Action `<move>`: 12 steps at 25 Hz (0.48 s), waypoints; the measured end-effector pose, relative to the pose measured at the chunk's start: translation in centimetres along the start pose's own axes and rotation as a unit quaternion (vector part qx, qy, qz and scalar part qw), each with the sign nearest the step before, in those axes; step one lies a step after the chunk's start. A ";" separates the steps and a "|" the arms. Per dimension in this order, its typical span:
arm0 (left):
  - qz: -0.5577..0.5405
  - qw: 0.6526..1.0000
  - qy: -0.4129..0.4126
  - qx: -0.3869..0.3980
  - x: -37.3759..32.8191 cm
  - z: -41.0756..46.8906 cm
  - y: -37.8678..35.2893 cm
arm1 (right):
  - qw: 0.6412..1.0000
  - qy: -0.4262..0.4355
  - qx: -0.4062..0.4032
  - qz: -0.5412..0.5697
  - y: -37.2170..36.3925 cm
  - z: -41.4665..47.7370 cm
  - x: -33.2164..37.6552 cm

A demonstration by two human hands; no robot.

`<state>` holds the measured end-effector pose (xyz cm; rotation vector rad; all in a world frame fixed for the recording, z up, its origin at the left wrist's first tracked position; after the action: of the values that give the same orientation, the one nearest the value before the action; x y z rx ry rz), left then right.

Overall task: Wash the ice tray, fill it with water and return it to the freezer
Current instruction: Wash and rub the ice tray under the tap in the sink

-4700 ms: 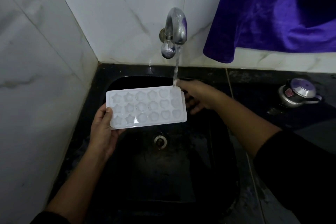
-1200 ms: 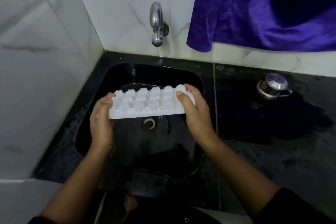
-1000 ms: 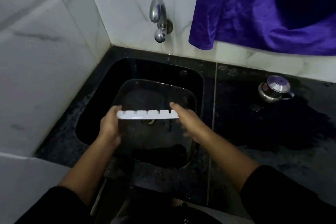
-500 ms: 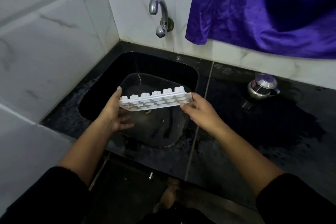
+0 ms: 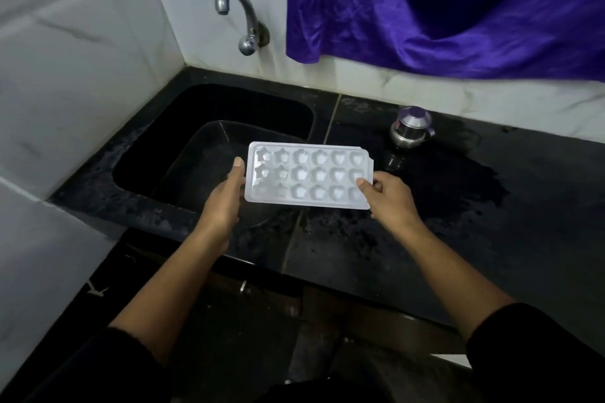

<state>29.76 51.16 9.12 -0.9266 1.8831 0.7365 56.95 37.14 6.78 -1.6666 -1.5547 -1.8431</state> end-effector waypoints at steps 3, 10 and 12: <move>0.040 0.998 -0.031 0.024 0.5 0.2 -4.1 | 1.000 -0.020 -0.013 -0.007 3.3 0.0 -2.9; 0.133 0.987 -0.084 0.012 2.3 2.6 -13.4 | 0.995 -0.071 0.021 -0.071 10.4 2.5 -10.7; 0.194 0.973 -0.122 -0.004 2.7 3.2 -15.4 | 0.992 -0.076 0.038 -0.098 11.6 3.4 -12.3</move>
<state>43.14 44.48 3.49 -0.4475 1.8574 1.0402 71.60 29.22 2.36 -1.7096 -1.8873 -1.7543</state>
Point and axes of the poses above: each hand's wrist, its own z-axis towards the middle knuckle, its own y-axis out of the back of the hand, x = y × z, the point moved 6 cm from there along z, towards the middle knuckle, and after that the axes turned 8 degrees about x, right-handed, at the moved point
